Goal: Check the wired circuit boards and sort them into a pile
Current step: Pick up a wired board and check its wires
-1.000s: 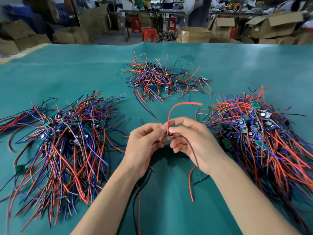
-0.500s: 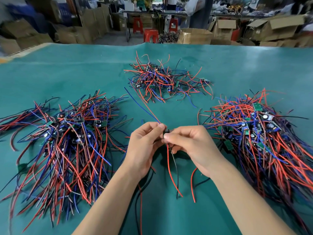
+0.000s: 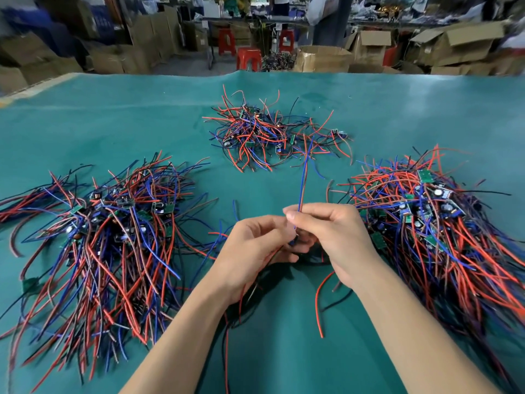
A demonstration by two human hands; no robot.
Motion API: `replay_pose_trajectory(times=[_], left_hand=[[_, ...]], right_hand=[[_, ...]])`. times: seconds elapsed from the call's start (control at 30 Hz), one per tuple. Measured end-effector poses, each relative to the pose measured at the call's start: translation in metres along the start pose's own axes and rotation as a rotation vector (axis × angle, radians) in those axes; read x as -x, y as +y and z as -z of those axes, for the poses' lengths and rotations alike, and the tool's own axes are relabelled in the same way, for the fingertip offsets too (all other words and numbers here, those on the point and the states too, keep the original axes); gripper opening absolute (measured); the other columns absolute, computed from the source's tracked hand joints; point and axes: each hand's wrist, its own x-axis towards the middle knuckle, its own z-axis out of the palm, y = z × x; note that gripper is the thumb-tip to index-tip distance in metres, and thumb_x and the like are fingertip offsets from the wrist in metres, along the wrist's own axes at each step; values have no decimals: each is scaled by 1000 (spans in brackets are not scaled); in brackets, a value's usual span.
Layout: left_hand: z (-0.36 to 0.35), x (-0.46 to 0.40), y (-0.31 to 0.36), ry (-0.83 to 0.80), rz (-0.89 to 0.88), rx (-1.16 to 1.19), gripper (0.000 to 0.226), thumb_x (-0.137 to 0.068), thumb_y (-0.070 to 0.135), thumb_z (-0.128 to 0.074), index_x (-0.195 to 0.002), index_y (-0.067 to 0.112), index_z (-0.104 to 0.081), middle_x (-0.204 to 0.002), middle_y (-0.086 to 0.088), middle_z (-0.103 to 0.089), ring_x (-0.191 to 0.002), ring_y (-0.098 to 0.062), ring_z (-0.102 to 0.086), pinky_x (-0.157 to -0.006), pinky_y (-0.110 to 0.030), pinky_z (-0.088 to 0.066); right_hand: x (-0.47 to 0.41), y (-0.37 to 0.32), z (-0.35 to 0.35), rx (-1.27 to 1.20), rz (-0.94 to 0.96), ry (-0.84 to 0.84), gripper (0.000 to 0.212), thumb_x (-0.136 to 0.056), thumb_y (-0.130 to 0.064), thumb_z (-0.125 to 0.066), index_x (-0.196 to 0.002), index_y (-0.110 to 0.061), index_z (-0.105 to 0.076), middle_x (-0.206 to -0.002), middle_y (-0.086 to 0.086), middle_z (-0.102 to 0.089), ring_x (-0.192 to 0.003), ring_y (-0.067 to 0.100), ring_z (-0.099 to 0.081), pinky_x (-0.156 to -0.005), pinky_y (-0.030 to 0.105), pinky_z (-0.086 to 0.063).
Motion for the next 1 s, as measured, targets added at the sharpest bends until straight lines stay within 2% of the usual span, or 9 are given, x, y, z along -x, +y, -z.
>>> replay_pose_trajectory(times=[0.17, 0.37, 0.43, 0.53, 0.63, 0.77, 0.87, 0.93, 1.0], left_hand=[[0, 1, 1, 12, 29, -58, 12, -95, 9, -60, -94, -1, -66, -85, -18, -71, -57, -14, -63, -47, -18, -45], [4, 3, 5, -131, 47, -55, 19, -89, 15, -66, -99, -1, -68, -82, -16, -71, -42, -8, -48, -38, -14, -35], [6, 5, 6, -202, 63, -29, 17, -91, 15, -67, -99, 1, -70, -83, -15, -71, -41, -6, -47, -37, -13, -35], [8, 7, 8, -296, 79, 18, 14, -92, 15, -63, -98, 7, -73, -82, -13, -71, -38, -4, -45, -36, -11, -34], [10, 8, 10, -338, 81, 75, 14, -93, 12, -60, -98, 8, -73, -80, -11, -71, -37, -2, -45, -36, -10, -34], [11, 9, 10, -372, 65, 151, 19, -86, 18, -74, -101, 7, -73, -85, -11, -72, -45, -2, -53, -42, -9, -39], [12, 5, 10, -178, 74, 247, 17, -84, 3, -72, -101, 7, -75, -96, -13, -73, -63, -6, -64, -50, -10, -46], [14, 2, 10, -44, 61, 272, 18, -84, 2, -69, -100, 7, -76, -102, -15, -73, -76, -11, -70, -57, -13, -52], [13, 0, 8, 10, 39, 280, 24, -83, 2, -65, -105, 4, -73, -108, -18, -73, -90, -17, -73, -67, -17, -56]], right_hand=[[-3, 3, 7, 330, 216, 102, 8, -85, -21, -80, -78, -18, -81, -61, -7, -69, -54, 4, -55, -54, 21, -45], [-11, -4, 22, 371, 327, 406, 9, -80, -36, -73, -80, -27, -76, -66, -5, -73, -60, 17, -66, -62, 46, -58], [-11, -7, 29, 322, 353, 477, 11, -84, -28, -74, -73, -27, -76, -66, -1, -72, -55, 23, -64, -50, 40, -53], [-8, -14, 29, 131, 335, 521, 25, -89, -11, -74, -68, -24, -74, -60, -2, -69, -45, 10, -54, -40, 22, -44], [-9, -19, 23, -139, 210, 513, 8, -93, -3, -69, -92, -10, -73, -52, 2, -64, -40, 9, -51, -37, 19, -37], [-7, -23, 18, -449, 52, 504, 17, -100, -4, -59, -117, -5, -61, -53, 5, -66, -40, 8, -52, -39, 17, -40], [-6, -25, 16, -569, -23, 484, 16, -106, -17, -51, -115, -5, -56, -67, 13, -74, -48, 13, -62, -47, 19, -51], [-4, -22, 10, -475, -59, 419, 21, -105, -24, -53, -109, -5, -61, -79, 19, -76, -58, 19, -67, -55, 26, -56], [-1, -16, 1, -220, -5, 233, 16, -98, -24, -64, -96, -10, -70, -87, 15, -78, -68, 21, -71, -64, 34, -58]])
